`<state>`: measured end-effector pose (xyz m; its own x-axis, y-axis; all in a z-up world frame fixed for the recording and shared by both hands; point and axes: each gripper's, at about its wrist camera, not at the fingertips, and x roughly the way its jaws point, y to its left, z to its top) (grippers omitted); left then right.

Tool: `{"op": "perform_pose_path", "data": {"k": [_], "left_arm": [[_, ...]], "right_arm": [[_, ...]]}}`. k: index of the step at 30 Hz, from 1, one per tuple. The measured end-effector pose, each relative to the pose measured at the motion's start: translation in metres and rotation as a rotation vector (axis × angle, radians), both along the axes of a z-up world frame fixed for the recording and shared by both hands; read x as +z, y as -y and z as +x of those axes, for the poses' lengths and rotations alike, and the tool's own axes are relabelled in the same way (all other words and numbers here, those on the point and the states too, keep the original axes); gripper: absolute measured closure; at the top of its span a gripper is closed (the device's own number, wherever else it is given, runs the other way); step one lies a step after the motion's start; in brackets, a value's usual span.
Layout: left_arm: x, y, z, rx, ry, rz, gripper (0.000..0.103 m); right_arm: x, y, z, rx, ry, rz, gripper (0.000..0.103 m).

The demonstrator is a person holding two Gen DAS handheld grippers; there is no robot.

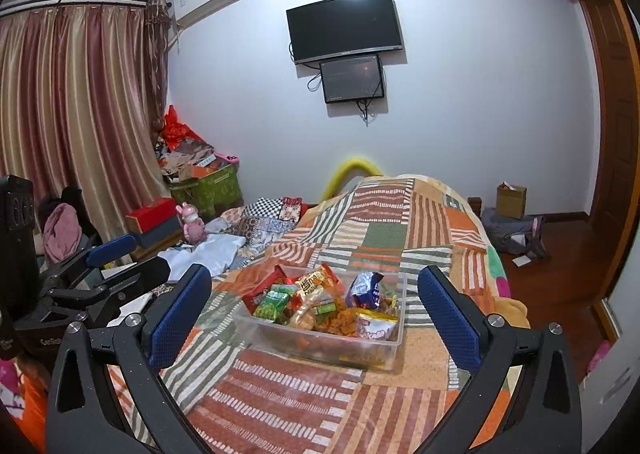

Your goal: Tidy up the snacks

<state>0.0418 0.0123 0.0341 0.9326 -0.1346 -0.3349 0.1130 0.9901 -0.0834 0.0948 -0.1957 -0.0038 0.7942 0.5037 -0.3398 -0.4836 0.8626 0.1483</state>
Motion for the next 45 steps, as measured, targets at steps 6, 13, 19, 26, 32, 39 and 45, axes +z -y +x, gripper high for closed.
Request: {"op": "perform_pose_path", "data": {"k": [6,13,19,26,32,39,45], "left_arm": [[-0.0024,0.0001,0.0009,-0.001,-0.006,-0.001,0.001],[-0.0026,-0.0010,0.0023,0.000,-0.008,-0.002,0.001],[-0.0030,-0.0016,0.0027,0.001,-0.008,-0.002,0.001],[-0.0056,-0.0025,0.0032,-0.001,-0.008,-0.004,0.001],[-0.0061,-0.0023,0.0037,-0.002,-0.008,-0.006,0.001],[-0.0063,-0.0021,0.0064,-0.011,-0.014,-0.018,0.001],[-0.0063,-0.0013,0.0057,-0.002,-0.003,-0.017,0.001]], "right_arm": [[0.0006,0.0003,-0.0021,0.002,-0.001,0.001,0.000],[0.0000,0.0001,-0.0034,0.005,-0.005,0.002,0.000],[-0.0016,0.0002,-0.0023,0.007,-0.006,0.003,0.000],[-0.0017,-0.0001,-0.0032,0.009,-0.005,0.002,0.000],[-0.0022,-0.0009,-0.0050,0.009,-0.003,0.002,0.000],[-0.0024,-0.0007,-0.0038,0.010,-0.005,0.003,0.000],[-0.0032,-0.0006,-0.0043,0.011,-0.007,0.000,0.000]]}}
